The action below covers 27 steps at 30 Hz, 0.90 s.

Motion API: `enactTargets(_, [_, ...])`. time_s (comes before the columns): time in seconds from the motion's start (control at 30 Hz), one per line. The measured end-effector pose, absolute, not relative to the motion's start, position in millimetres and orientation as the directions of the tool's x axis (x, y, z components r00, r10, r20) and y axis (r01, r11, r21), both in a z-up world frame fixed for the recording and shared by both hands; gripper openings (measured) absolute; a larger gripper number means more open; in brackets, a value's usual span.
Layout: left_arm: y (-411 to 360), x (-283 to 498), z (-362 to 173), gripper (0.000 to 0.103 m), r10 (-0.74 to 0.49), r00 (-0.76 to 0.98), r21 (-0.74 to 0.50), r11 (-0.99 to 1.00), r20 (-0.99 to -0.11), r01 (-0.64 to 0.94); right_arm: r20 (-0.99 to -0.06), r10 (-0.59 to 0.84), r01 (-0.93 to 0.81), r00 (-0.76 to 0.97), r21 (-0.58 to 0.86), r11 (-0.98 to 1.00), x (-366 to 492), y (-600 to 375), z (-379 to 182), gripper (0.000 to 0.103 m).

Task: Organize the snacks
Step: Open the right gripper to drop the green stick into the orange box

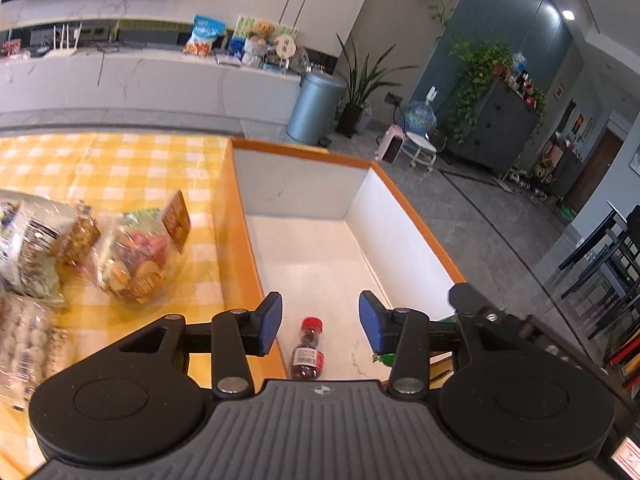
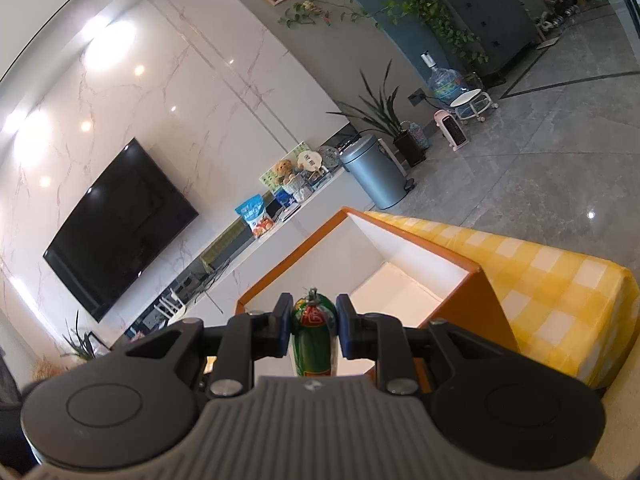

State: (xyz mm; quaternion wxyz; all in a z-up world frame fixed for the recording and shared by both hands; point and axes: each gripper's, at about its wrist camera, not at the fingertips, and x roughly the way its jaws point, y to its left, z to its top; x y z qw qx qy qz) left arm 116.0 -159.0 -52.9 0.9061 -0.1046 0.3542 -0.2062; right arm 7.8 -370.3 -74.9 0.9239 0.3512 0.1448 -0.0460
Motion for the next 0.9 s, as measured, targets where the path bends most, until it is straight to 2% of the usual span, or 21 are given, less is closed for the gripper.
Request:
enactTargets(0.37, [-140.2, 111.6, -47.1, 0.056, -0.421, 0.692, -0.323, 0.905, -0.587, 0.276, -0.479, -0.010, 0.272, 0.878, 0.482, 0.833, 30.3, -355.4, -75.6, 0.021])
enactTargets(0.6, [-136.6, 113.8, -48.6, 0.058, -0.432, 0.676, -0.328, 0.901, -0.597, 0.285, -0.498, -0.004, 0.269, 0.867, 0.463, 0.845, 31.7, -354.6, -77.2, 0.022])
enactTargets(0.9, [-139.2, 110.8, -49.3, 0.062, -0.452, 0.654, -0.315, 0.892, -0.606, 0.324, -0.471, -0.005, 0.267, 0.882, 0.491, 0.829, 26.0, -356.4, -78.5, 0.032])
